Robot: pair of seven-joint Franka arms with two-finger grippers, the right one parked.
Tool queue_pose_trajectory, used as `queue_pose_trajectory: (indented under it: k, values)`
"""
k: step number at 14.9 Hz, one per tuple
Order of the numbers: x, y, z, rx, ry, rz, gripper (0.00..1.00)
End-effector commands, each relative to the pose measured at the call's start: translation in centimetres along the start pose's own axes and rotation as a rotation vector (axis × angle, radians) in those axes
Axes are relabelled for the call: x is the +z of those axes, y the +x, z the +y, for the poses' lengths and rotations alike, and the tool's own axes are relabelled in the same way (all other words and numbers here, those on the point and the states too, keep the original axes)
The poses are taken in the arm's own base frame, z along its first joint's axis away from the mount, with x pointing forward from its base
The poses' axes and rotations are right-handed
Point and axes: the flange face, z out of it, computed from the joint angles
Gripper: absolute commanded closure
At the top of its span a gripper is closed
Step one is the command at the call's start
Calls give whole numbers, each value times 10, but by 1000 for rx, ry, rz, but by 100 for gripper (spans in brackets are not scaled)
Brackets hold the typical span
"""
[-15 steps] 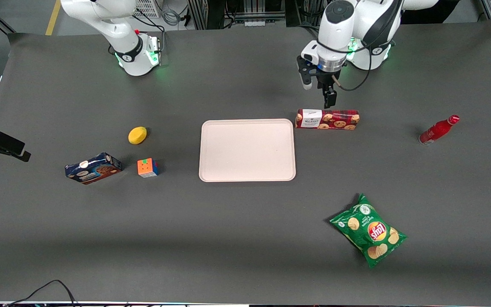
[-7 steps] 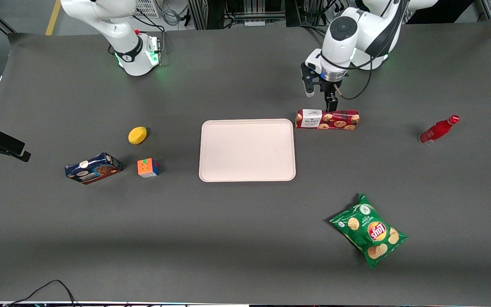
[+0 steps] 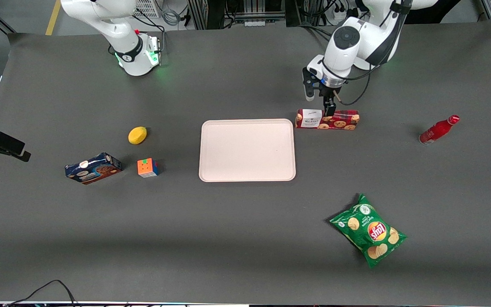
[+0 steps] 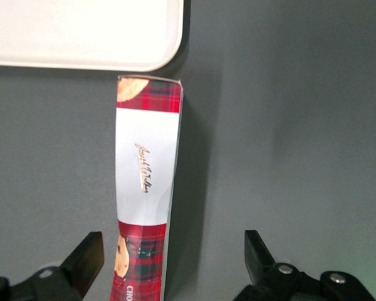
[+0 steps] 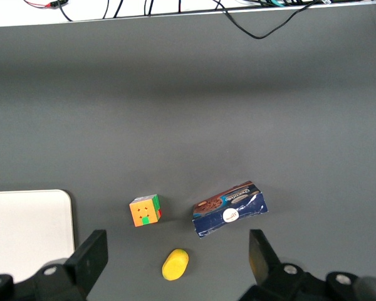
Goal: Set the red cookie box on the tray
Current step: 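Lower the open left gripper onto the cookie box and close it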
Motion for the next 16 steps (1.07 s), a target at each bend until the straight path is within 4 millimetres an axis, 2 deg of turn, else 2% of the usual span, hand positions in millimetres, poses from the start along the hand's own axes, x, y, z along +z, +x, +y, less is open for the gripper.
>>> queue_pose_trajectory:
  k: [1,10,13,16]
  values:
    - [9,-5,-3,20,-15,11,0]
    - [19,-5,-6,60,-13,8,0]
    - [34,-9,-12,59,-17,36,0]
    - [39,-8,-10,56,-28,42,0]
